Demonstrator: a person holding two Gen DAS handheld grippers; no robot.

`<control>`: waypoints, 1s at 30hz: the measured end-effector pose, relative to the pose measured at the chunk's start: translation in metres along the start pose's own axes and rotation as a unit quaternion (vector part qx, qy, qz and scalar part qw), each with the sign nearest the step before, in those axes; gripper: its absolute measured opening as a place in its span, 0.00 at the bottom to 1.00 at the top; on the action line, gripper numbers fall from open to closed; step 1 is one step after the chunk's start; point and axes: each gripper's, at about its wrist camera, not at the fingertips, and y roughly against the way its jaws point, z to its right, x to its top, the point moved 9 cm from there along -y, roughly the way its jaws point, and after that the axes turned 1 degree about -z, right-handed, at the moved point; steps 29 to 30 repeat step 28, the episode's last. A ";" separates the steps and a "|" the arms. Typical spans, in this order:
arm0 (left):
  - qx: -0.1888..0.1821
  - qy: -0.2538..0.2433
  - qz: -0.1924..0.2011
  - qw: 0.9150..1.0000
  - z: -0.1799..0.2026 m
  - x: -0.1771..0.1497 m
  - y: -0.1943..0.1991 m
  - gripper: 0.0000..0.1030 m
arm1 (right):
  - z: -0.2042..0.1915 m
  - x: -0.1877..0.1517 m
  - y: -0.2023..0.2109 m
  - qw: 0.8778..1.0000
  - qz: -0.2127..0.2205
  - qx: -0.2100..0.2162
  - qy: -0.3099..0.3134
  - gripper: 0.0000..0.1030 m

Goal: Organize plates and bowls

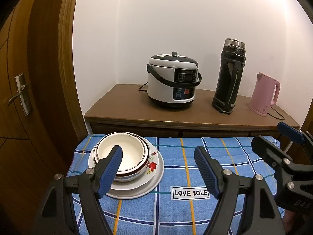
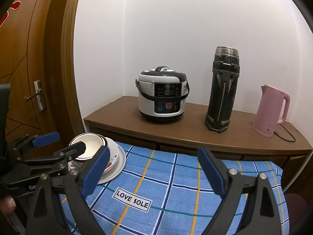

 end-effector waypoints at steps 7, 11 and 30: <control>-0.011 0.004 -0.012 1.000 0.001 -0.001 -0.004 0.75 | 0.002 0.000 0.000 1.000 0.000 -0.002 0.000 0.90; -0.012 0.006 -0.010 1.000 0.002 0.000 -0.002 0.75 | 0.004 0.003 0.003 1.000 0.006 -0.005 0.001 0.90; -0.017 0.001 0.000 1.000 0.006 0.001 0.002 0.75 | 0.002 0.004 0.007 1.000 0.006 -0.005 0.008 0.90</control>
